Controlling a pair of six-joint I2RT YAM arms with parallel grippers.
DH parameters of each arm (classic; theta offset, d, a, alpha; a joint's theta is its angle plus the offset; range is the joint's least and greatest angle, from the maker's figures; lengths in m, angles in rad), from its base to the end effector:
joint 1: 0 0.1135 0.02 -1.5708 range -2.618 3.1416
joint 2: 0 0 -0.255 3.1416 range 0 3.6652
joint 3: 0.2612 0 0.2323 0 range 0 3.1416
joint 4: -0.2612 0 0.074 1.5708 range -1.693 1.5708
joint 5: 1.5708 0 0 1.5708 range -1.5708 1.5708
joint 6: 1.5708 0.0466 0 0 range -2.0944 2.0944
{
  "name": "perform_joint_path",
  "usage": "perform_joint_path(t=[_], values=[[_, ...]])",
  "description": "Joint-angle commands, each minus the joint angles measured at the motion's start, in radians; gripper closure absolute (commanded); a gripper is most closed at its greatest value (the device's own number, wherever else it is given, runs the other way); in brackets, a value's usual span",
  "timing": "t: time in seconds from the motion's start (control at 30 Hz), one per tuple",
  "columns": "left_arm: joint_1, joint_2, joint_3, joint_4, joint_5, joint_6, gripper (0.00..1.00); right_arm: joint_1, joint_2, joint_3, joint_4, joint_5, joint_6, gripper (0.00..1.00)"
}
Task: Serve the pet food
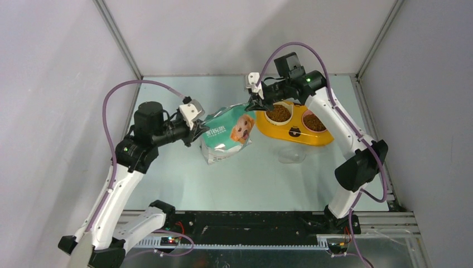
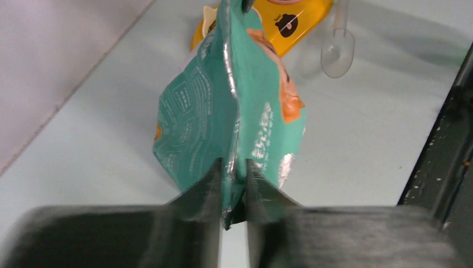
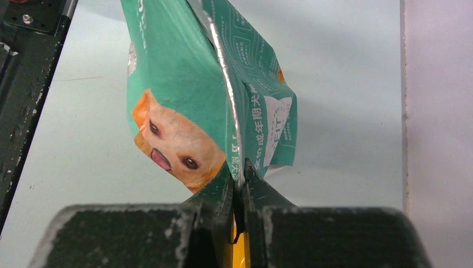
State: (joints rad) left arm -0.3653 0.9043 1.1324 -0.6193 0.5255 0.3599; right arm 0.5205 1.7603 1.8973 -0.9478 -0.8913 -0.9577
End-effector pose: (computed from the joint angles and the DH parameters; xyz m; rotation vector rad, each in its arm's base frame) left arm 0.1533 -0.0837 0.3795 0.9992 1.6643 -0.5173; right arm 0.2885 0.2072 0.3791 -1.7161 1.2862 0.7999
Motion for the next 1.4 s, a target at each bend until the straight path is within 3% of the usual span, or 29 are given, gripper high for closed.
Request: perform_joint_path(t=[0.0,0.03,0.1,0.2,0.43,0.53,0.67,0.7,0.73,0.77,0.8,0.83,0.87,0.93,1.0,1.17,1.37], values=[[0.004,0.005,0.042,0.009,-0.035,0.065,0.91,0.007,-0.050,-0.011,-0.057,0.005,0.024,1.00],[0.004,0.002,0.049,-0.009,-0.049,0.115,0.98,0.005,-0.056,-0.007,-0.062,0.003,0.025,1.00],[0.006,-0.006,0.052,-0.072,-0.094,0.185,1.00,-0.001,-0.078,0.007,-0.078,-0.005,0.034,1.00],[0.048,-0.021,0.082,-0.091,-0.113,0.253,1.00,-0.006,-0.127,0.035,-0.092,-0.018,0.068,1.00],[0.162,0.033,0.330,-0.192,-0.043,0.387,1.00,-0.001,-0.167,0.149,-0.142,-0.057,0.197,1.00],[0.179,0.060,0.362,-0.269,0.032,0.395,1.00,0.011,-0.193,0.096,-0.149,-0.049,0.198,1.00],[0.180,0.053,0.269,-0.272,0.126,0.343,1.00,0.028,-0.245,-0.070,-0.080,-0.018,0.259,1.00],[0.180,0.050,0.252,-0.257,0.140,0.314,1.00,0.030,-0.247,-0.090,-0.056,-0.017,0.269,0.98],[0.180,0.044,0.222,-0.228,0.144,0.300,1.00,0.029,-0.246,-0.117,-0.036,-0.020,0.289,0.85],[0.180,0.041,0.210,-0.216,0.155,0.275,1.00,0.031,-0.244,-0.124,-0.029,-0.023,0.300,0.78],[0.180,0.040,0.194,-0.200,0.161,0.266,0.93,0.030,-0.236,-0.127,-0.017,-0.034,0.321,0.68],[0.180,0.040,0.187,-0.197,0.178,0.250,0.85,0.031,-0.233,-0.126,-0.011,-0.041,0.329,0.63],[0.180,0.042,0.179,-0.193,0.199,0.244,0.71,0.031,-0.224,-0.123,-0.003,-0.058,0.340,0.57],[0.179,0.046,0.163,-0.170,0.230,0.211,0.58,0.040,-0.209,-0.113,0.007,-0.076,0.348,0.53],[0.172,0.045,0.143,-0.135,0.250,0.174,0.54,0.057,-0.194,-0.102,0.011,-0.077,0.349,0.51],[0.153,0.050,0.118,-0.067,0.280,0.142,0.56,0.110,-0.168,-0.076,0.048,-0.045,0.384,0.51],[0.133,0.069,0.131,-0.034,0.305,0.118,0.66,0.138,-0.134,-0.035,0.118,-0.028,0.484,0.58]])
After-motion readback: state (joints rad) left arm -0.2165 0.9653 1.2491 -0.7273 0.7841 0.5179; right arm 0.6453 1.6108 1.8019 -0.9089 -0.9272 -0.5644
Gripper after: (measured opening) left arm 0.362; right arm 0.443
